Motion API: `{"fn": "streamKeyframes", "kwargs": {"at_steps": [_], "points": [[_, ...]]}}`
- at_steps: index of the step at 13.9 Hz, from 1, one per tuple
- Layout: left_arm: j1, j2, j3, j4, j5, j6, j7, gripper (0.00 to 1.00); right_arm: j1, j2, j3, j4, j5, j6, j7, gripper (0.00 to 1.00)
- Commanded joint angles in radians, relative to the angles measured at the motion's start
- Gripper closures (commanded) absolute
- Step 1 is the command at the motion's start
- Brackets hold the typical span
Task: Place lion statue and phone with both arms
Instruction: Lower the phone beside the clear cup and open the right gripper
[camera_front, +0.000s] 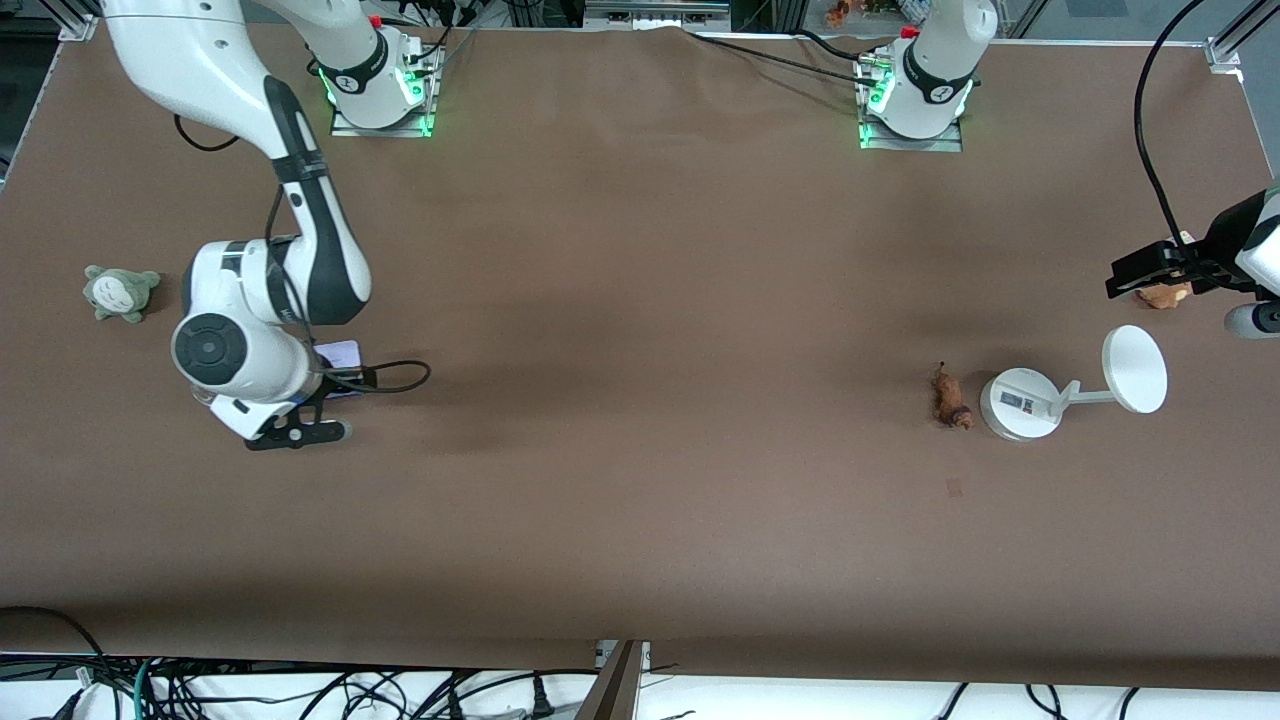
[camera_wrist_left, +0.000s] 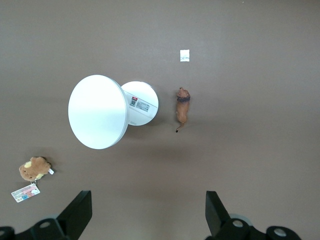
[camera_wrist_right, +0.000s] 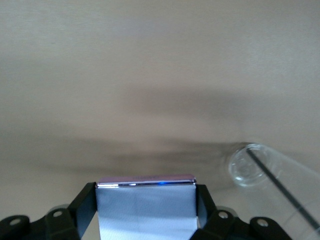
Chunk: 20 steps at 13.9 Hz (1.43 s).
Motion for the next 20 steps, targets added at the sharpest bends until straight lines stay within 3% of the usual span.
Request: {"fn": "streamKeyframes", "kwargs": {"at_steps": [1, 2, 3, 4, 6, 12, 14, 20], "points": [[0.004, 0.017, -0.003, 0.037, 0.014, -0.025, 0.021, 0.0, -0.015, -0.022, 0.01, -0.065, 0.02, 0.07, -0.025, 0.43], [0.005, 0.017, -0.003, 0.037, 0.014, -0.025, 0.021, 0.0, -0.015, -0.014, 0.01, -0.065, 0.026, 0.085, -0.025, 0.61], [0.005, 0.017, -0.003, 0.037, 0.014, -0.025, 0.021, 0.0, -0.015, -0.004, 0.01, -0.065, 0.026, 0.1, -0.036, 0.72], [0.004, 0.017, -0.003, 0.037, 0.014, -0.025, 0.021, 0.0, -0.017, 0.002, 0.01, -0.065, 0.03, 0.117, -0.041, 0.71], [0.005, 0.017, -0.003, 0.037, 0.014, -0.025, 0.021, 0.0, -0.015, 0.01, 0.012, -0.065, 0.062, 0.12, -0.042, 0.37], [0.004, 0.017, -0.003, 0.037, 0.014, -0.025, 0.021, 0.0, -0.017, 0.065, 0.012, -0.065, 0.064, 0.2, -0.042, 0.34], [0.005, 0.017, -0.003, 0.037, 0.014, -0.025, 0.021, 0.0, -0.017, 0.076, 0.012, -0.065, 0.064, 0.219, -0.042, 0.23], [0.005, 0.017, -0.003, 0.037, 0.012, -0.025, 0.021, 0.0, -0.023, 0.078, 0.012, -0.065, 0.064, 0.217, -0.042, 0.01]]}}
